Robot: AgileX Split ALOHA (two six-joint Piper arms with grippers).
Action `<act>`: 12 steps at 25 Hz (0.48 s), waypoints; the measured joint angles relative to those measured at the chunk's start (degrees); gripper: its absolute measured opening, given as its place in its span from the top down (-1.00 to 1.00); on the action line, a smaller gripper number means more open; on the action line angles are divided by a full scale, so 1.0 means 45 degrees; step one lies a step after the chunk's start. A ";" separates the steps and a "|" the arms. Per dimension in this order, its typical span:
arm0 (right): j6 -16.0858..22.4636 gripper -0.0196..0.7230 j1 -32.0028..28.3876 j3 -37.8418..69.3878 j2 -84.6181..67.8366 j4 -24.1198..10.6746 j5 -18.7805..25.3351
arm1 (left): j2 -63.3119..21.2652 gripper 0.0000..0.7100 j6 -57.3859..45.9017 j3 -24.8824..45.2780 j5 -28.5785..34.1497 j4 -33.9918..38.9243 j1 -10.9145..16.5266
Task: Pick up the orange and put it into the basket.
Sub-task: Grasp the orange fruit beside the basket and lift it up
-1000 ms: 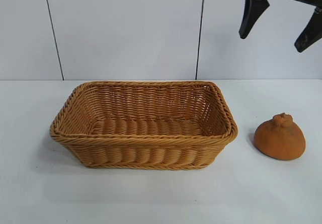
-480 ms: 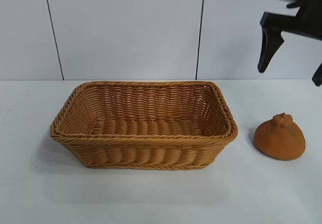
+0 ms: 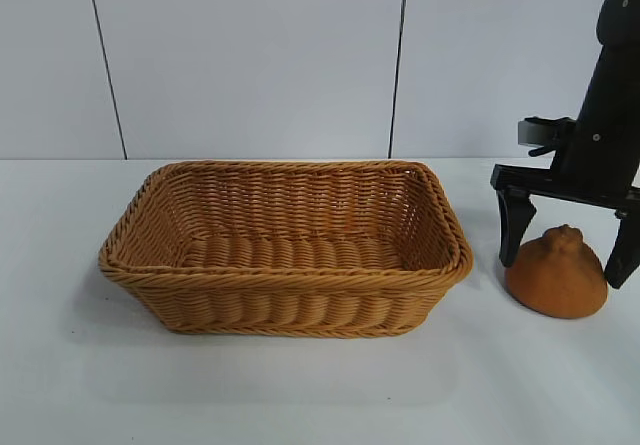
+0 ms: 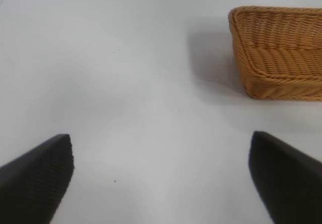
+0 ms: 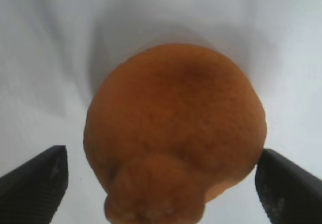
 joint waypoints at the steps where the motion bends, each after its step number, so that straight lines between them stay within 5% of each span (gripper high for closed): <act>1: 0.0000 -0.67 0.0000 0.0000 0.0000 -0.0085 -0.0012 | 0.0000 -0.89 0.0000 0.0000 0.0000 0.0000 0.0000; 6: 0.0000 0.74 0.0000 -0.0040 -0.0032 -0.0615 0.0216 | 0.0000 -0.89 0.0000 0.0000 0.0000 0.0000 0.0000; 7: 0.0000 0.86 0.0000 -0.0051 -0.0099 -0.0667 0.0290 | 0.0000 -0.89 0.0000 0.0000 0.0000 0.0000 0.0000; 12: -0.0108 0.85 0.0000 -0.0594 -0.0869 -0.0777 0.0729 | 0.0000 -0.89 0.0000 0.0000 0.0000 0.0000 0.0000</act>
